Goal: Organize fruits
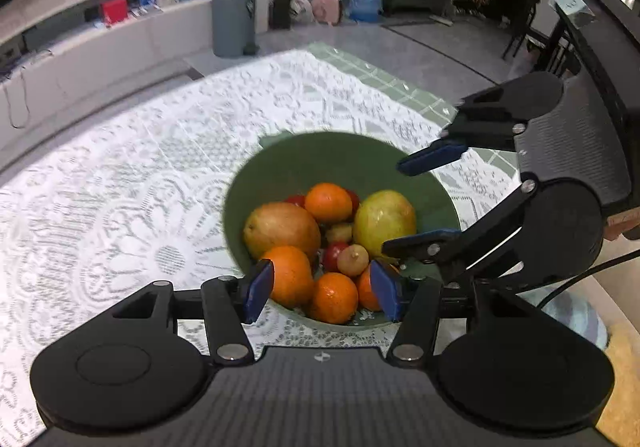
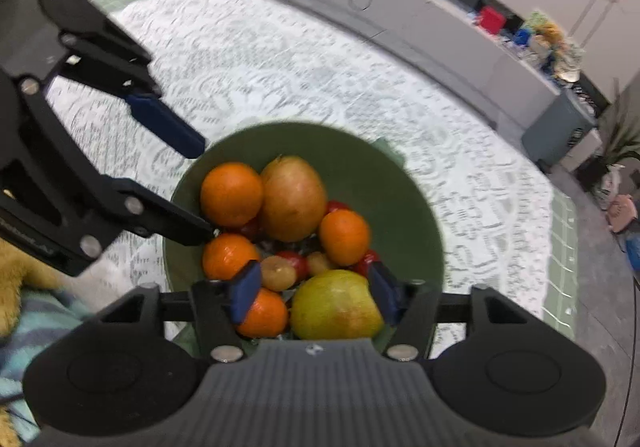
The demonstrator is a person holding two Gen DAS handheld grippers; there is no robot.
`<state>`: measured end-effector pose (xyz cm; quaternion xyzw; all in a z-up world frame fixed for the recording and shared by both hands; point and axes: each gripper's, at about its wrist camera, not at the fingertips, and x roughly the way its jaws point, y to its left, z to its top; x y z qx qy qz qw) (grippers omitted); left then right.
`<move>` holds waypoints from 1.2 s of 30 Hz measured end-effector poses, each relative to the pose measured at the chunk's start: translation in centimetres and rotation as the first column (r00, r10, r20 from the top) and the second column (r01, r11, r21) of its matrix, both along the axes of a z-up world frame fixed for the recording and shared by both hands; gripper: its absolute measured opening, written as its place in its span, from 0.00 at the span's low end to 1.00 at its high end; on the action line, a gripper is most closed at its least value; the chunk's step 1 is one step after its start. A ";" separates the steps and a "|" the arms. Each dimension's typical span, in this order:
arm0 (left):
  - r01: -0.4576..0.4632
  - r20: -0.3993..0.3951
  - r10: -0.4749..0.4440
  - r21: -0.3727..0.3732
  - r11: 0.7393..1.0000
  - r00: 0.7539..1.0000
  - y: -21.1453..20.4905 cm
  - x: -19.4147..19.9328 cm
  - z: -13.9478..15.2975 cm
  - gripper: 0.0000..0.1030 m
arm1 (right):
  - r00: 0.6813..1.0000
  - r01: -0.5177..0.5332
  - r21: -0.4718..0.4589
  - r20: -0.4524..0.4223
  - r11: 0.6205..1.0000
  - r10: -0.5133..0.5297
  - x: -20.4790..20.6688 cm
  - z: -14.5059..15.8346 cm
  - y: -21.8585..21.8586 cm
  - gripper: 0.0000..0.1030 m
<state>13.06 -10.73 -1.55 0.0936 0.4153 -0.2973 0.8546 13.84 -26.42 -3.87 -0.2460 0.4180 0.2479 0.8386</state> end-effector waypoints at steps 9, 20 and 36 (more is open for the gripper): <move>-0.126 0.122 0.128 -0.022 0.992 0.984 3.0 -3.8 4.3 0.64 | 0.982 0.151 0.218 0.077 0.964 -0.171 -3.1 4.7 0.1 0.76; -0.309 0.194 0.318 -0.076 0.948 0.928 7.0 -9.6 7.8 0.68 | 0.929 0.235 0.508 0.135 0.829 -0.346 -9.7 7.5 2.3 0.80; -0.441 0.311 0.454 -0.115 0.890 0.835 7.6 -14.3 4.1 0.72 | 0.760 0.386 0.522 0.287 0.761 -0.583 -17.5 4.6 5.1 0.90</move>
